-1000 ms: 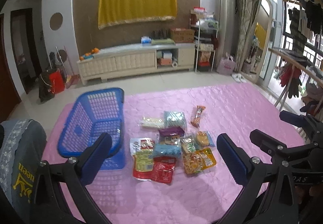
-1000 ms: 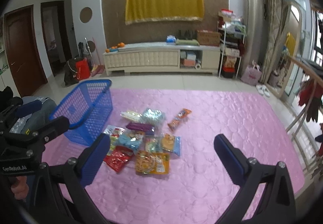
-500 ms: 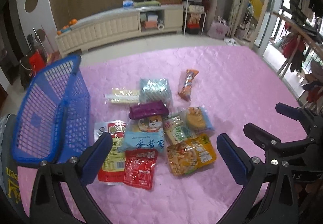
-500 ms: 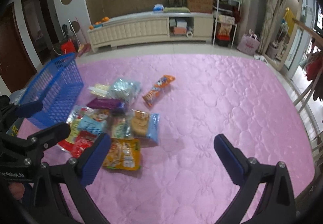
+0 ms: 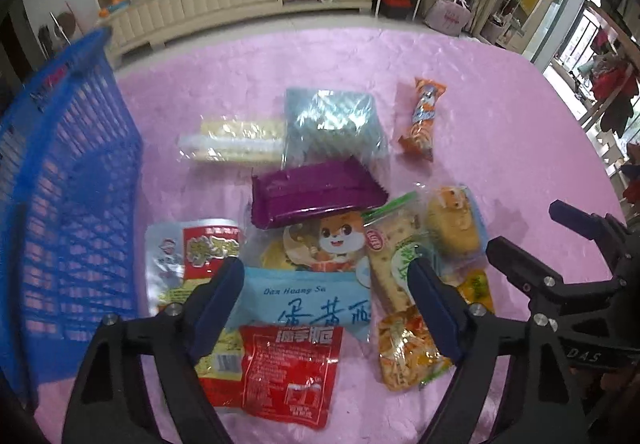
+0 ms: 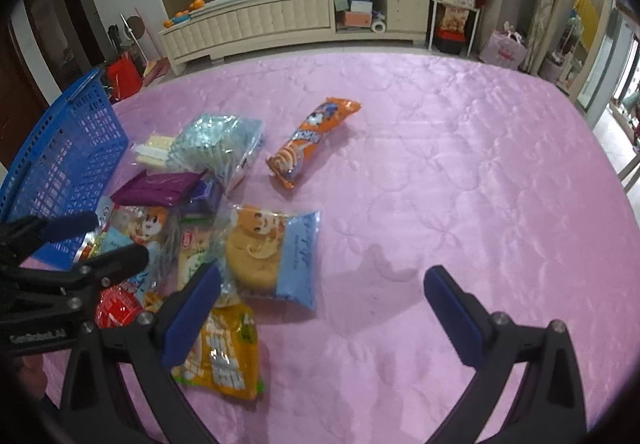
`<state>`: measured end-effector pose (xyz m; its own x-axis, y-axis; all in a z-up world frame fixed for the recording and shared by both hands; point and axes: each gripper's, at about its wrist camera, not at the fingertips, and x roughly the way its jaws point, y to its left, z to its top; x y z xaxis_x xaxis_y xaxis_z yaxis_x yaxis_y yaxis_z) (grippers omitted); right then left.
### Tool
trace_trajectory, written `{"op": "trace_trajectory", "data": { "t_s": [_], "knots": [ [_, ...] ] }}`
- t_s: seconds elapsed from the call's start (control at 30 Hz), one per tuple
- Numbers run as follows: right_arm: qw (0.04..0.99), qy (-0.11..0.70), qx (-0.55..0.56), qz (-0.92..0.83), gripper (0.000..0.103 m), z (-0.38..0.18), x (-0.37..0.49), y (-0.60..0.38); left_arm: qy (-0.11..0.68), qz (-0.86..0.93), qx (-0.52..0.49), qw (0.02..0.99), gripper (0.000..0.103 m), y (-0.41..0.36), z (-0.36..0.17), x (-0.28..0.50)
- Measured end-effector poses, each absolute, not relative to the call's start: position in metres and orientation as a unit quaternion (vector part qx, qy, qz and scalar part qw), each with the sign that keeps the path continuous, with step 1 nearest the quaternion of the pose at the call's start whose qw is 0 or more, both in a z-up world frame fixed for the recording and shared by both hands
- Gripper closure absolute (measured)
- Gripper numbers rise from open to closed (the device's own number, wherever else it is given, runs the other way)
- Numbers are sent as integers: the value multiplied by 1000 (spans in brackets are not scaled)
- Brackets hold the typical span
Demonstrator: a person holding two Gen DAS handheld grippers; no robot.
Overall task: Organize snacks
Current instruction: 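Move both tools down toward the snack pile, then grasp the blue Dan Huang Su pack with left tool while right tool grasps round cookie pack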
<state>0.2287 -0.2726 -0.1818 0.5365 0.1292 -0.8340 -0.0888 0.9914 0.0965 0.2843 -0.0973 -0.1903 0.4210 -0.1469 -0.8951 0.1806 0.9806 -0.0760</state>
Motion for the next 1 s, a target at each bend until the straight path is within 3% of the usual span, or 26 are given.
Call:
{"op": "trace_trajectory", "data": {
  "t_s": [0.13, 0.27, 0.57, 0.7, 1.0],
  "knots": [
    [872, 485, 27, 62, 0, -190, 232, -269, 538, -82, 26, 839, 21, -94, -196, 290],
    [867, 493, 37, 57, 0, -195, 233, -270, 542, -75, 8, 837, 27, -90, -202, 291],
    [861, 503, 46, 57, 0, -194, 236, -271, 549, -85, 0, 832, 27, -84, -207, 297],
    [859, 506, 50, 66, 0, -190, 243, -265, 546, -94, -27, 832, 39, -73, -207, 294],
    [841, 530, 59, 97, 0, -202, 261, -243, 543, -98, -66, 831, 41, -54, -209, 283]
  ]
}}
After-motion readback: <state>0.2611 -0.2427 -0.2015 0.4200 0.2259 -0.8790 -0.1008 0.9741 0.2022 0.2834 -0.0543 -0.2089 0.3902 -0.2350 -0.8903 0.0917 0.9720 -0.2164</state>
